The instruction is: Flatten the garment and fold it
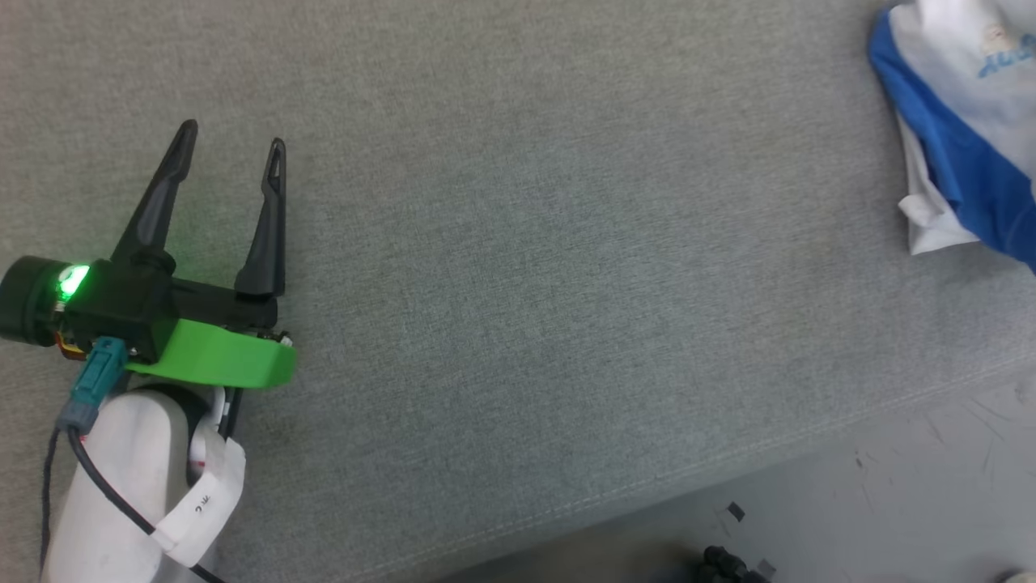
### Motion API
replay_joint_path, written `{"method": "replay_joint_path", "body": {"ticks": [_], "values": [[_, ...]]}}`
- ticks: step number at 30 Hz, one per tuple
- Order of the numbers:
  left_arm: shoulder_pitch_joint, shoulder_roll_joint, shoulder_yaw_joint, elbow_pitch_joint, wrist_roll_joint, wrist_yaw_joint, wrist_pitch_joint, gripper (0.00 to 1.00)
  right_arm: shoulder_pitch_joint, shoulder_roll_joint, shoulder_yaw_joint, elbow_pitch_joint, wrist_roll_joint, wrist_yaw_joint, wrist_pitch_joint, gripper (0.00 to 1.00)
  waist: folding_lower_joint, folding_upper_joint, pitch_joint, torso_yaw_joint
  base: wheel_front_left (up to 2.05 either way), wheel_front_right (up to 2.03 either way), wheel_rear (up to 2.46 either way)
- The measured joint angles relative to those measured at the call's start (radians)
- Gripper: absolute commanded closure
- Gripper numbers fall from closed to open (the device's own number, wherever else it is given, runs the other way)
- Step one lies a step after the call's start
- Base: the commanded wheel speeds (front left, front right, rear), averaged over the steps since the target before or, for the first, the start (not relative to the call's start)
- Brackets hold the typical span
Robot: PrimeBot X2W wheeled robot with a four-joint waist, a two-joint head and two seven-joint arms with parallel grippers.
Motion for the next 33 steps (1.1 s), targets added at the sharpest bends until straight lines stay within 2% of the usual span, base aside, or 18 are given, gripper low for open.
{"method": "replay_joint_path", "body": {"ticks": [5, 6, 7, 8, 15, 19, 23, 26, 33], "values": [[0.000, 0.013, 0.002, -0.012, -0.001, 0.000, 0.007, 0.00, -0.019, 0.010, -0.052, 0.015, -0.048, 0.000, -0.072, 1.00, 0.0000, 0.0000, 0.026, 0.013, 0.00, 0.00, 0.00], [0.000, 0.013, 0.002, -0.013, -0.001, 0.001, 0.007, 0.00, -0.022, 0.011, -0.060, 0.018, -0.056, 0.000, -0.083, 0.85, 0.0000, 0.0000, 0.026, 0.017, 0.00, 0.00, 0.00], [0.000, 0.013, 0.003, -0.013, -0.001, 0.001, 0.007, 0.00, -0.025, 0.010, -0.067, 0.023, -0.066, 0.000, -0.088, 0.18, 0.0000, 0.0000, 0.023, 0.021, 0.00, 0.00, 0.00], [0.001, 0.012, 0.003, -0.011, -0.002, 0.002, 0.006, 0.00, -0.026, 0.010, -0.076, 0.029, -0.080, 0.000, -0.091, 0.00, 0.0000, 0.0000, 0.019, 0.024, 0.00, 0.00, 0.00], [0.010, -0.025, -0.007, 0.045, -0.022, 0.012, -0.029, 0.00, -0.017, -0.005, -0.141, 0.039, -0.112, 0.000, -0.131, 0.00, 0.0000, 0.0000, -0.044, 0.043, 0.00, 0.00, 0.00], [0.033, -0.062, -0.013, 0.098, -0.057, 0.020, -0.048, 0.00, 0.034, -0.006, -0.153, 0.027, -0.069, 0.000, -0.190, 0.00, -0.0001, 0.0000, -0.100, 0.058, 0.00, 0.00, 0.00], [0.066, -0.100, -0.011, 0.152, -0.081, 0.021, -0.057, 0.00, 0.122, -0.001, -0.101, -0.021, 0.023, 0.000, -0.286, 0.00, -0.0001, 0.0000, -0.172, 0.077, 0.00, 0.00, 0.00], [0.090, -0.126, -0.005, 0.184, -0.110, 0.024, -0.059, 0.00, 0.196, 0.027, -0.038, -0.092, 0.122, 0.000, -0.356, 0.00, -0.0002, 0.0000, -0.229, 0.094, 0.00, 0.00, 0.00], [0.128, -0.165, 0.003, 0.238, -0.135, 0.028, -0.061, 0.00, 0.420, 0.078, 0.103, -0.338, 0.360, 0.000, -0.466, 0.00, -0.0002, 0.0000, -0.355, 0.144, 0.00, 0.00, 0.00]]}}
